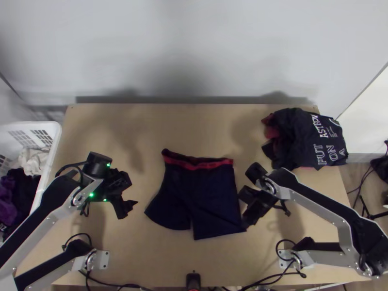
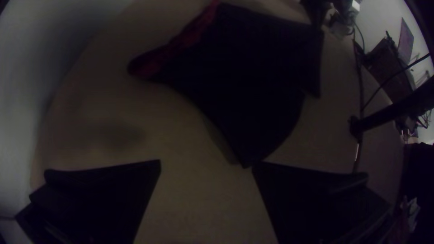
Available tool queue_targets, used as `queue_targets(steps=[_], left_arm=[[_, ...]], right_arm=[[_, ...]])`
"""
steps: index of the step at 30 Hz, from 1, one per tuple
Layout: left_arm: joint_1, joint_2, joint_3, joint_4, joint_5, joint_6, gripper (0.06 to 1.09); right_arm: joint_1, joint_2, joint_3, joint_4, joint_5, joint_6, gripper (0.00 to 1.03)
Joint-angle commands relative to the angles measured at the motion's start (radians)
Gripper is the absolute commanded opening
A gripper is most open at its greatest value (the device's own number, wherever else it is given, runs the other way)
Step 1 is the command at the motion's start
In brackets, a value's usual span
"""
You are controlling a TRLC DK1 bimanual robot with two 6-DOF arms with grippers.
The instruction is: Fold the t-shirt
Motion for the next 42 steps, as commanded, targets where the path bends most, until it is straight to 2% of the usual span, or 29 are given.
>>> queue_targets(steps=[1, 5, 9, 15, 25, 33, 42], left_arm=[[0.000, -0.009, 0.021, -0.023, 0.001, 0.002, 1.04], [0.010, -0.026, 0.018, -0.034, 0.001, 0.009, 1.04], [-0.003, -0.026, 0.014, -0.032, 0.004, -0.005, 1.04], [-0.013, -0.035, 0.017, -0.035, 0.004, -0.009, 1.04], [0.011, -0.052, 0.015, -0.041, 0.002, 0.025, 1.04], [0.019, -0.103, 0.004, -0.054, 0.004, 0.023, 1.04], [0.076, -0.130, -0.006, -0.061, 0.004, 0.025, 1.04]], right_arm=[[-0.026, -0.085, -0.027, -0.091, 0.000, -0.018, 0.03], [-0.032, -0.144, 0.005, -0.095, -0.001, -0.006, 0.03], [-0.003, -0.095, 0.141, -0.092, -0.001, 0.033, 0.03], [0.126, -0.003, 0.307, -0.084, -0.012, 0.076, 0.03], [0.336, 0.227, 0.621, -0.095, -0.010, 0.082, 0.03], [0.397, 0.447, 0.933, -0.146, -0.007, 0.088, 0.03], [0.457, 0.609, 1.126, -0.146, -0.007, 0.102, 0.03]])
